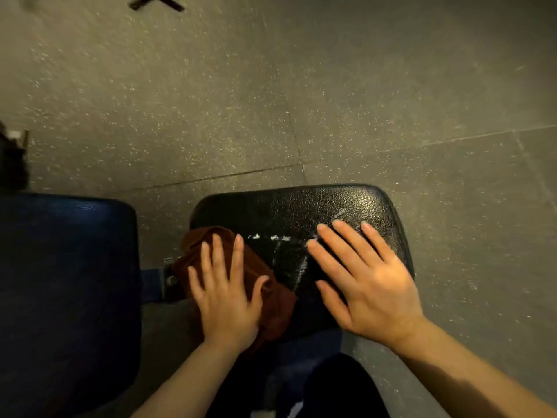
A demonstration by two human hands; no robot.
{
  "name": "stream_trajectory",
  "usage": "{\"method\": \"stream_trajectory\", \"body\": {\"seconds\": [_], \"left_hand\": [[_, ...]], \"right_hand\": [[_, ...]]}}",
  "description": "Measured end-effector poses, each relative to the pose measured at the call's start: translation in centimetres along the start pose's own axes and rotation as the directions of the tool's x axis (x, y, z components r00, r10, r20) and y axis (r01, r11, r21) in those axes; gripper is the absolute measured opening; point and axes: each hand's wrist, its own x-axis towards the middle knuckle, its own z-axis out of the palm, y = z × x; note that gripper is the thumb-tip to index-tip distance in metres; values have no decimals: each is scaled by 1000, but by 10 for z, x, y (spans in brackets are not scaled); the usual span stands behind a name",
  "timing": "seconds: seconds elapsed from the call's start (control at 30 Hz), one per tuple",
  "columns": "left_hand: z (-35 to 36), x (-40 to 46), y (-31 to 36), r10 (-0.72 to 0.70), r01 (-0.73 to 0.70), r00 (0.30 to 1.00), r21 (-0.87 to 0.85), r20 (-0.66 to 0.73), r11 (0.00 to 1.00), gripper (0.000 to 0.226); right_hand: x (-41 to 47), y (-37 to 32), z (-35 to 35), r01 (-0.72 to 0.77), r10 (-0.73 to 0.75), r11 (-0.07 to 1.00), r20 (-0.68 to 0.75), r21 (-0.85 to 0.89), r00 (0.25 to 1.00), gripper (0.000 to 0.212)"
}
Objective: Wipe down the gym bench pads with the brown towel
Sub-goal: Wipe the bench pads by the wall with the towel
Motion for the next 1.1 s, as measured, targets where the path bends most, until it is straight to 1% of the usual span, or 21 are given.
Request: {"method": "stream_trajectory", "body": {"seconds": [0.1, 0.2, 0.27, 0.33, 0.4, 0.47, 0.5, 0.57, 0.63, 0.67, 0.73, 0.8, 0.87, 0.9, 1.0, 1.1], "left_hand": [[-2, 1, -10, 121, -121, 993, 21, -5, 992, 70], [0, 2, -19, 248, -247, 968, 27, -29, 969, 69], [0, 4, -23, 296, -295, 955, 14, -39, 955, 69], [0, 5, -22, 317, -314, 947, 53, -48, 948, 71], [0, 5, -21, 295, -292, 955, 80, -27, 953, 74], [0, -2, -21, 239, -238, 970, 37, -37, 971, 73], [0, -11, -22, 198, -198, 979, 3, -48, 980, 71], [1, -31, -29, 94, -93, 996, -51, 12, 994, 66], [-2, -42, -33, 44, -36, 996, -99, 82, 994, 68], [-5, -38, -34, 34, -25, 996, -105, 82, 994, 68], [-9, -5, -36, 24, -21, 999, -71, 38, 997, 69], [-13, 45, -34, 5, -5, 1000, -4, -12, 1000, 72], [-19, 89, -26, 28, -26, 999, 52, -37, 998, 66], [-21, 106, -22, 64, -60, 997, 69, -46, 996, 62], [-25, 128, -17, 161, -158, 986, 52, -51, 986, 53], [-24, 122, -18, 173, -171, 985, 37, -29, 984, 53]], "right_hand": [[-2, 1, 2, 10, -10, 1000, -83, 3, 997, 52], [-4, -1, 5, 22, -22, 1000, -161, 2, 987, 54], [-3, 0, 4, 2, 1, 1000, -202, 17, 979, 54], [-4, 0, 5, -46, 51, 999, -229, 27, 972, 55], [-6, -2, 8, -98, 96, 995, -249, 4, 964, 57], [-4, -2, 8, -132, 120, 991, -245, -34, 962, 62], [-2, -2, 7, -141, 127, 989, -221, -49, 967, 64], [0, -3, 5, -155, 142, 986, -165, -67, 976, 66], [-4, -6, 7, -177, 167, 983, -145, -57, 975, 66], [-5, -7, 9, -185, 174, 981, -153, -58, 973, 66], [-4, -8, 8, -194, 183, 980, -181, -50, 966, 66], [0, -5, 7, -203, 192, 979, -220, -28, 956, 66], [0, -5, 10, -217, 203, 976, -271, -22, 941, 65], [0, -6, 12, -222, 208, 975, -288, -18, 935, 64], [2, -5, 12, -219, 205, 976, -303, -12, 931, 63], [1, -4, 14, -224, 209, 974, -297, -16, 932, 61]]}}
